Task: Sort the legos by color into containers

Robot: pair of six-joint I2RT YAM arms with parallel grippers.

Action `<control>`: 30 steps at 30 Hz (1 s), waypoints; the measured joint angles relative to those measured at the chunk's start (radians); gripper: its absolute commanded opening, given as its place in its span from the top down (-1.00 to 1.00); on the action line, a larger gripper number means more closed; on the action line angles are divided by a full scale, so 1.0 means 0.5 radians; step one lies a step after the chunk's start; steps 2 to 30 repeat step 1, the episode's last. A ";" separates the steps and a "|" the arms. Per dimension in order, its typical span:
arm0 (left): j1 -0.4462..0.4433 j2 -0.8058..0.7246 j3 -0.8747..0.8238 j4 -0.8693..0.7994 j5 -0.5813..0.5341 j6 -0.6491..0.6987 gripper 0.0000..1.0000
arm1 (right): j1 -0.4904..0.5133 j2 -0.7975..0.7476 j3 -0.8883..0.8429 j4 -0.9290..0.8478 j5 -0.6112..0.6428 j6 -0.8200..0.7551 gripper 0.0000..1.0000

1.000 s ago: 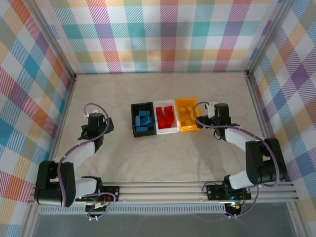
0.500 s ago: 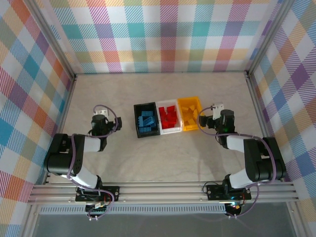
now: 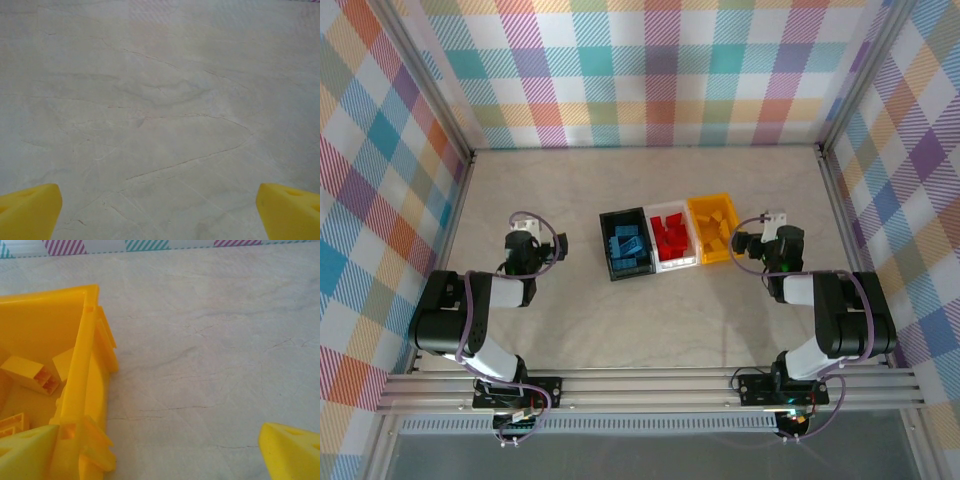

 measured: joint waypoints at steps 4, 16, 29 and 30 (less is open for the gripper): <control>0.000 0.000 0.000 0.000 0.000 0.001 -1.00 | 0.000 0.000 0.000 0.003 0.000 0.000 -0.99; 0.000 0.000 0.000 0.000 0.000 0.001 -1.00 | 0.000 0.000 0.000 0.003 0.000 0.000 -0.99; 0.000 0.000 0.000 0.000 0.000 0.001 -1.00 | 0.000 0.000 0.000 0.003 0.000 0.000 -0.99; 0.000 0.000 0.000 0.000 0.000 0.001 -1.00 | 0.000 0.000 0.000 0.003 0.000 0.000 -0.99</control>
